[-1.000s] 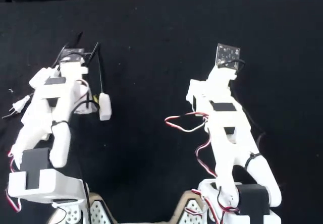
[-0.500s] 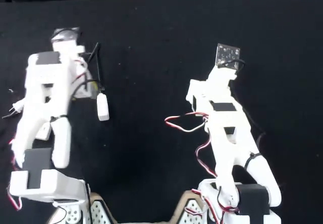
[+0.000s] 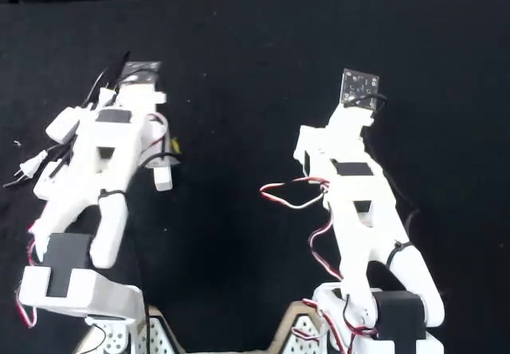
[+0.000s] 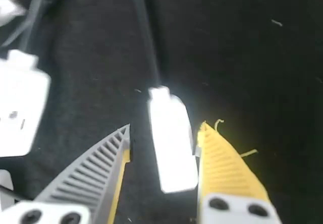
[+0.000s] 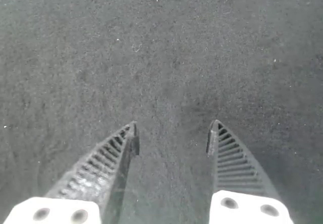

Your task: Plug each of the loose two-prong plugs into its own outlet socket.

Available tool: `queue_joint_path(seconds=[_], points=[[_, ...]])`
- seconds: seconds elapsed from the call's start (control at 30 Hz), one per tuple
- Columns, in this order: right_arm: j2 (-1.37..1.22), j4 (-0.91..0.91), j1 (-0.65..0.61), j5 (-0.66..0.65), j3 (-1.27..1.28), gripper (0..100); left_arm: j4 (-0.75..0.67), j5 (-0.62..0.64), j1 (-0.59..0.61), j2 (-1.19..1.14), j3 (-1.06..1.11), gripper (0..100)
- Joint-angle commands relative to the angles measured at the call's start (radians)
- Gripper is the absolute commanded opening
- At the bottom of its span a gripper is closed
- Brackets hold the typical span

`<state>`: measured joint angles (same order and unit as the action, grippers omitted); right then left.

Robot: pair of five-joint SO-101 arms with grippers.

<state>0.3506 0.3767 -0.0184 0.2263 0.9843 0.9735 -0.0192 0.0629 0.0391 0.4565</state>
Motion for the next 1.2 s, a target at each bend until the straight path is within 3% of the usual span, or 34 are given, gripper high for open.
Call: queue_joint_path(seconds=[0.0, 0.37, 0.73, 1.0, 1.17], points=[[-0.005, 0.000, -0.023, 0.009, -0.051, 21.2, -0.094, 0.003, 0.085, 0.011, 0.035, 22], [-0.005, 0.000, -0.023, 0.009, -0.053, 21.2, -0.087, -0.064, 0.236, 0.020, 0.042, 22], [-0.005, 0.000, -0.023, 0.009, -0.053, 21.2, 0.034, -0.091, 0.328, 0.009, -0.007, 22], [-0.005, 0.000, -0.023, 0.009, -0.053, 21.2, 0.026, -0.127, 0.170, 0.009, 0.059, 22], [-0.005, 0.000, -0.023, 0.009, -0.051, 21.2, -0.058, -0.034, -0.022, 0.009, 0.084, 22]])
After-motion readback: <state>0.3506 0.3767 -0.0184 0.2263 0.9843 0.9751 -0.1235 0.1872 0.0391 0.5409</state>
